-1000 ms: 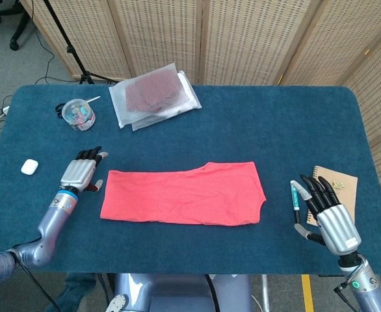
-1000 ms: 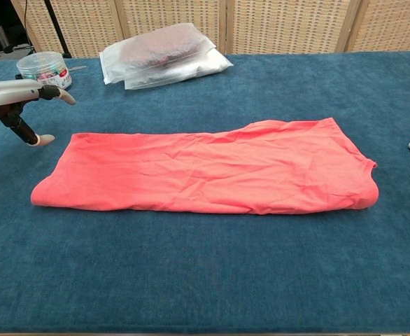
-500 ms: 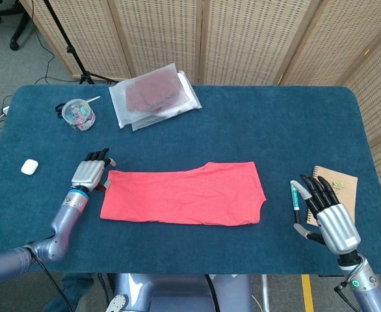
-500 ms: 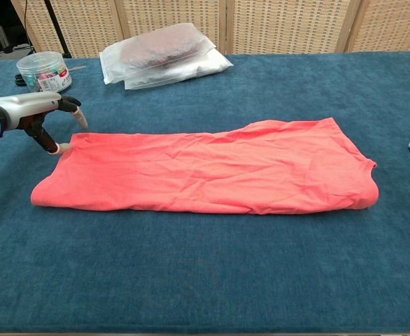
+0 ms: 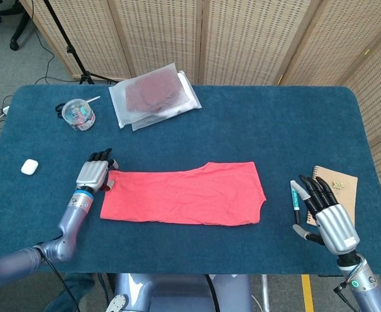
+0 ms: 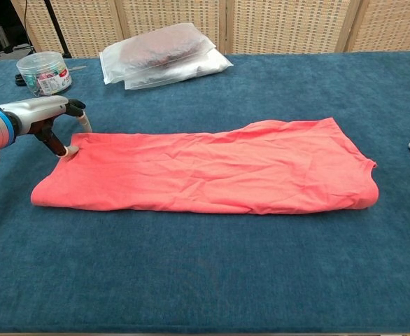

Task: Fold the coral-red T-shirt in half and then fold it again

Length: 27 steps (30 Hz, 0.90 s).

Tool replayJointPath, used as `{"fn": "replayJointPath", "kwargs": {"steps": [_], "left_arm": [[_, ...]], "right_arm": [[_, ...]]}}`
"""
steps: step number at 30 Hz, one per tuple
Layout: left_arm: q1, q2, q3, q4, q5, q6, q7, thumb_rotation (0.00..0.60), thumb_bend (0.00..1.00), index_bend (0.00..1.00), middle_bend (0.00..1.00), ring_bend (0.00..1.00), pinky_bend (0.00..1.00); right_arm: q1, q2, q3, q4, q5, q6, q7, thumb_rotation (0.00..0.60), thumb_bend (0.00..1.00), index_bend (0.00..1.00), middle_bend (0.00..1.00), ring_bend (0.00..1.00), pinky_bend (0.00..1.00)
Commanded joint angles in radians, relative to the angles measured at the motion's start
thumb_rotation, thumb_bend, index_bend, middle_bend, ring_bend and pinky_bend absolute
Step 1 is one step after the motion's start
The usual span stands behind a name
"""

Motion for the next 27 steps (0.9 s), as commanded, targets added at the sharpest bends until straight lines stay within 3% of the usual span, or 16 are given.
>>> {"fn": "replayJointPath", "kwargs": {"steps": [1, 4, 11, 21, 27], "left_arm": [[0.003, -0.011, 0.000, 0.005, -0.005, 0.009, 0.006, 0.600, 0.40, 0.39, 0.00, 0.00, 0.00], [0.006, -0.021, -0.003, 0.010, -0.009, 0.019, 0.008, 0.600, 0.40, 0.42, 0.00, 0.00, 0.00], [0.018, -0.046, -0.014, 0.018, -0.002, 0.053, -0.003, 0.600, 0.42, 0.61, 0.00, 0.00, 0.00], [0.022, -0.075, -0.023, 0.038, 0.012, 0.074, 0.006, 0.600, 0.44, 0.68, 0.00, 0.00, 0.00], [0.025, -0.070, -0.032, 0.041, 0.009, 0.077, 0.015, 0.600, 0.52, 0.75, 0.00, 0.00, 0.00]], "right_arm": [[0.000, 0.001, 0.000, -0.003, 0.000, -0.004, 0.002, 0.600, 0.00, 0.00, 0.00, 0.00, 0.00], [0.000, 0.003, 0.001, -0.006, -0.002, -0.006, 0.005, 0.600, 0.00, 0.00, 0.00, 0.00, 0.00], [-0.002, 0.005, 0.004, -0.010, -0.006, -0.005, 0.014, 0.600, 0.00, 0.00, 0.00, 0.00, 0.00], [-0.002, 0.008, 0.007, -0.014, -0.008, -0.010, 0.024, 0.600, 0.00, 0.00, 0.00, 0.00, 0.00], [-0.004, 0.010, 0.008, -0.015, -0.011, -0.009, 0.028, 0.600, 0.00, 0.00, 0.00, 0.00, 0.00]]}}
